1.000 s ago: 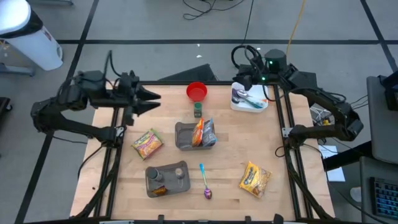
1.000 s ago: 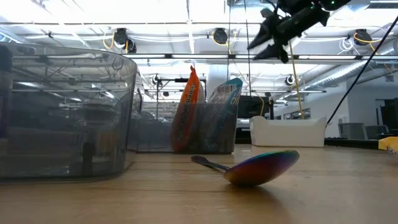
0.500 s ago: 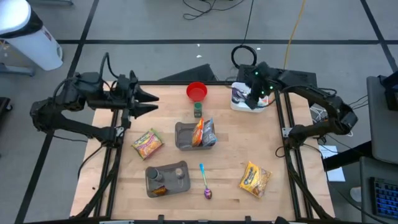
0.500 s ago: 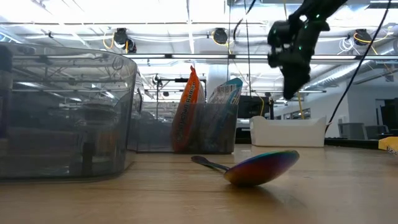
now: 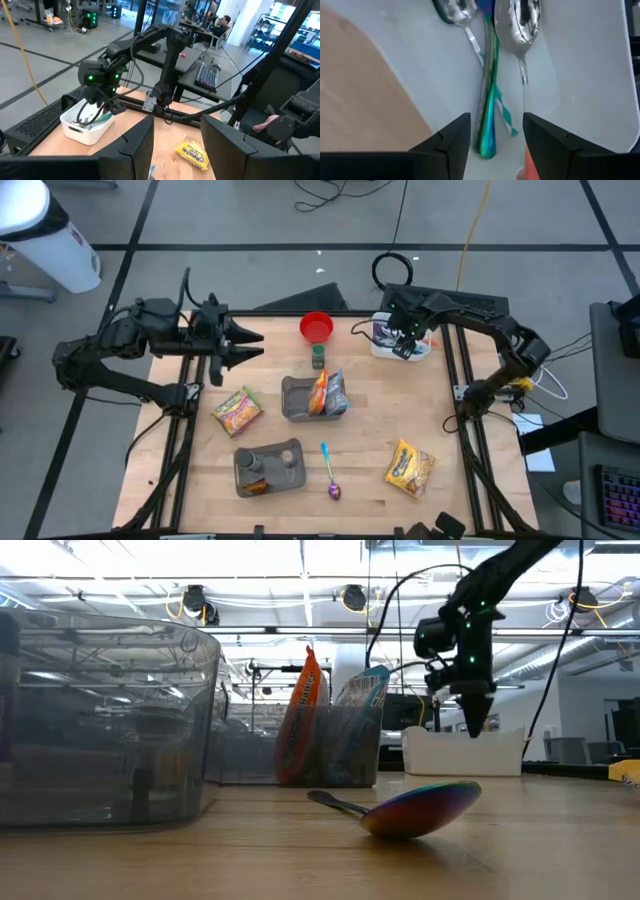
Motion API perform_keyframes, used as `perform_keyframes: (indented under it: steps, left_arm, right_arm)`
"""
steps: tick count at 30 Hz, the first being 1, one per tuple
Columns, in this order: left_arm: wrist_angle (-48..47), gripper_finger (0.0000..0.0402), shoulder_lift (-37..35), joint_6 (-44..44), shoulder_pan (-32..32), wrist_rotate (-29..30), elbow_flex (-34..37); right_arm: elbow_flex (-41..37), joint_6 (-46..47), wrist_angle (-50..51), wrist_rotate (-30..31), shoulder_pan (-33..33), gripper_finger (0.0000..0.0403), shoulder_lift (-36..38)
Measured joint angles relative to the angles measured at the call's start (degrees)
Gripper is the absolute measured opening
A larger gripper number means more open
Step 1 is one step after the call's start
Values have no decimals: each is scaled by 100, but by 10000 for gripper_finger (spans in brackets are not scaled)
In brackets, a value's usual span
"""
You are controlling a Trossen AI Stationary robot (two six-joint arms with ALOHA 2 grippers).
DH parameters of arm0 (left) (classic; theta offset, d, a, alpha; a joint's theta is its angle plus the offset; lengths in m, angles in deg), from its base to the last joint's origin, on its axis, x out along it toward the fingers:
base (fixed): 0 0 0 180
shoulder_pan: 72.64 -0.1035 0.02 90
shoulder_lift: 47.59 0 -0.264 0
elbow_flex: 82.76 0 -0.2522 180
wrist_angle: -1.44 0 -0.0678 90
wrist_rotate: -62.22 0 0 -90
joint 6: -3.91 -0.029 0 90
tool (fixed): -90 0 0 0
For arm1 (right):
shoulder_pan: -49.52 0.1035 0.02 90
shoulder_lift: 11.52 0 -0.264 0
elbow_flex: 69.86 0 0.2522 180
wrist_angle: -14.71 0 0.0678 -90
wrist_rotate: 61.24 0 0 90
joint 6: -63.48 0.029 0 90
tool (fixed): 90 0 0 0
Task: Pick & Place Food Item
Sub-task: Put the orange spoon into the white bin
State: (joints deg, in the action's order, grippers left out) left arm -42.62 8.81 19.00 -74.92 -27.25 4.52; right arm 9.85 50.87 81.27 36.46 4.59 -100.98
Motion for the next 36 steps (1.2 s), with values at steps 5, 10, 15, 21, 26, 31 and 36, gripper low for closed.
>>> perform_keyframes:
  steps: [5,10,15,21,26,31,36]
  left_arm:
    - [5,168,1,-10,-97,1,0]
    - [11,168,-9,40,-262,8,0]
    - [9,168,-6,68,-333,-7,0]
    - [9,168,-6,71,-426,-22,0]
    - [9,168,-5,72,-502,-26,0]
    - [9,168,-5,72,-556,-26,0]
    - [9,168,-5,72,-558,-24,0]
  right_arm:
    - [2,-74,-30,313,-10,168,-305]
    - [2,-203,-24,432,-49,162,-641]
    - [2,-206,-83,704,-47,146,-814]
    - [2,-197,-234,748,-128,89,-823]
    - [2,-205,-294,751,-194,15,-823]
    - [2,-330,-405,1032,-191,7,-823]
    - [27,-308,-431,1032,-191,6,-819]
